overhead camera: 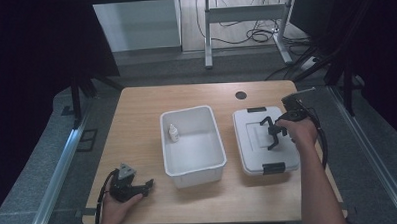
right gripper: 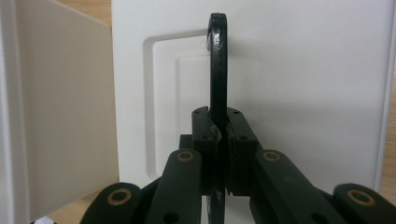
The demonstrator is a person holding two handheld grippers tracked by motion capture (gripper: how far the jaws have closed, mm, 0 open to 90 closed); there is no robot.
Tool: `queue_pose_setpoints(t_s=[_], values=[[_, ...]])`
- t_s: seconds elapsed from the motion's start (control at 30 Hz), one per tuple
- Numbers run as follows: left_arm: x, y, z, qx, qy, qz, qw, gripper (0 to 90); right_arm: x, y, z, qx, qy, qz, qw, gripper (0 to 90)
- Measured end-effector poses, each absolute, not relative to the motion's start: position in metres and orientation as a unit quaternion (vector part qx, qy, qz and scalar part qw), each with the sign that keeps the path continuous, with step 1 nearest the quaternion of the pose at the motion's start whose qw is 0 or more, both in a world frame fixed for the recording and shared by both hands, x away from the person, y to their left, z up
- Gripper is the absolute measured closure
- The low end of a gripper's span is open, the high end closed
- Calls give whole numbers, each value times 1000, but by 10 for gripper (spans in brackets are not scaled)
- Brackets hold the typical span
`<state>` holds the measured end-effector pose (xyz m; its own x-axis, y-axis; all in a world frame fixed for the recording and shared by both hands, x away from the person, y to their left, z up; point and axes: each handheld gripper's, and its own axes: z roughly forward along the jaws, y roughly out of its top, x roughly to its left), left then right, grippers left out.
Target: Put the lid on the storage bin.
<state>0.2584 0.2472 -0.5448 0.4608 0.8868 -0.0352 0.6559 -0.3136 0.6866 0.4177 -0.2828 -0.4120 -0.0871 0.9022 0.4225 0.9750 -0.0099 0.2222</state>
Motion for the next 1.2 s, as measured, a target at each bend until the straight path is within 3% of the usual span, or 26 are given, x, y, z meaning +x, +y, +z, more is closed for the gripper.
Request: queue_pose_setpoints(t_s=[1.2], values=[[259, 247, -545, 791, 487, 178, 324, 152, 413, -251, -340, -653, -698, -280, 89, 850]])
